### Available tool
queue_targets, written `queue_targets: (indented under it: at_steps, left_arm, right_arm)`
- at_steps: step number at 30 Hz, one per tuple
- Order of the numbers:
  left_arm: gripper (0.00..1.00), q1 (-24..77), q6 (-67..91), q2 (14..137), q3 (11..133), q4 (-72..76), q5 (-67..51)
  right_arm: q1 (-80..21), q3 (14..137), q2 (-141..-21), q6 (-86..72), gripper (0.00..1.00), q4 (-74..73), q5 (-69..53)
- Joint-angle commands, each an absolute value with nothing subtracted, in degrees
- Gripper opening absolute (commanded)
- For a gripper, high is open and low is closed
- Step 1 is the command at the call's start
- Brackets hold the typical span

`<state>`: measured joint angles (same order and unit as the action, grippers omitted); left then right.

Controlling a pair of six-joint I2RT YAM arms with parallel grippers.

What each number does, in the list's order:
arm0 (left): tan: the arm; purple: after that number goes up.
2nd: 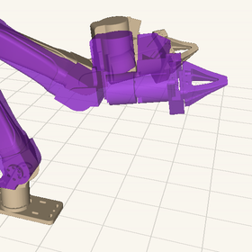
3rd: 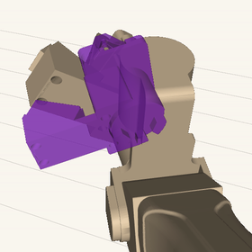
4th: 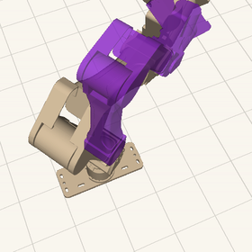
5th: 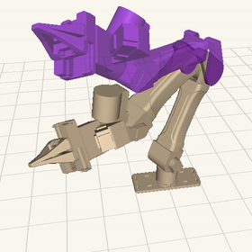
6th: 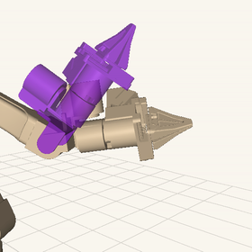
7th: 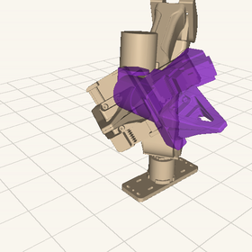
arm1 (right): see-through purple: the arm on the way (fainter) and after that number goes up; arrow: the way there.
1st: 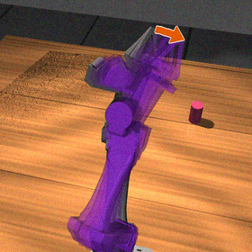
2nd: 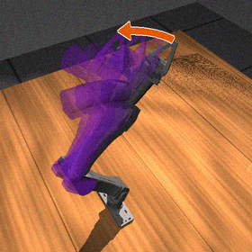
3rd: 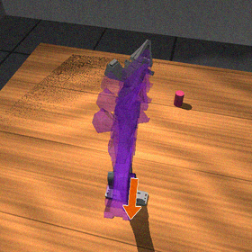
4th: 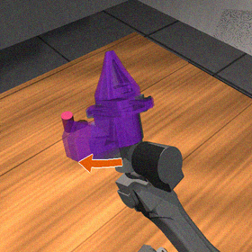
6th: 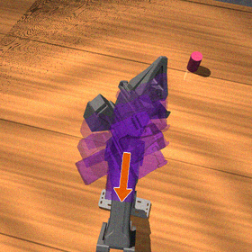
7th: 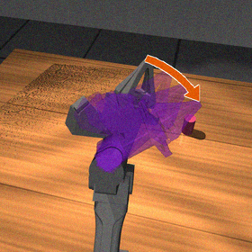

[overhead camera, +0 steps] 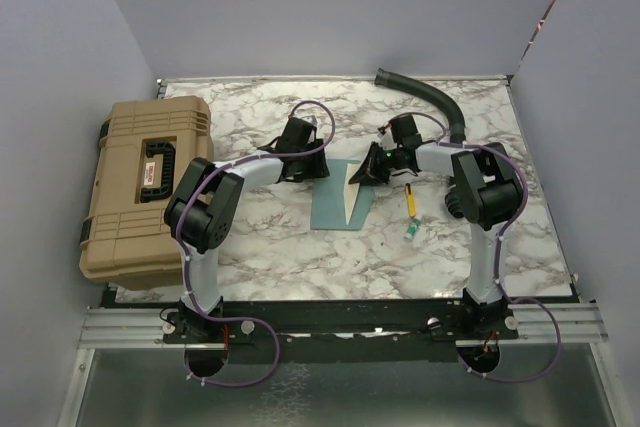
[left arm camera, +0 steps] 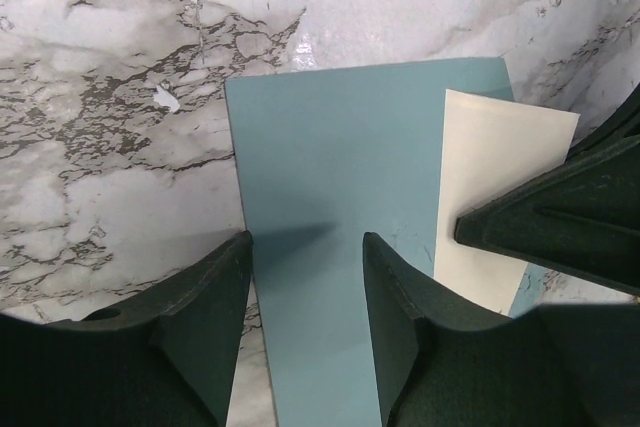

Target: Place the letter into the envelope and seal it

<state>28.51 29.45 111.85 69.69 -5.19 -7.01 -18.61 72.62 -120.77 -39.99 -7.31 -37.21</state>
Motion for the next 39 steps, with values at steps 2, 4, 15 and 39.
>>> queue_targets:
  at_steps: [2, 4, 15, 39]
  left_arm:
    - [0.50, 28.33, 26.89, 116.13, 67.11, -12.01, -5.49]
    - [0.50, 27.71, 25.99, 115.08, 67.44, -13.84, -4.74]
    - [0.48, 29.05, 22.89, 99.31, 61.33, -16.55, -17.19]
    - [0.19, 32.96, 23.18, 102.29, 52.82, -22.02, -10.77]
  right_arm:
    - [-19.13, 72.93, -121.96, -37.16, 0.00, -12.18, -33.85]
    - [-18.91, 72.38, -120.86, -37.11, 0.00, -12.88, -32.85]
    - [-18.98, 64.54, -116.87, -44.30, 0.00, -4.65, -29.68]
    - [-18.83, 64.79, -116.18, -40.99, 0.00, -7.56, -30.45]
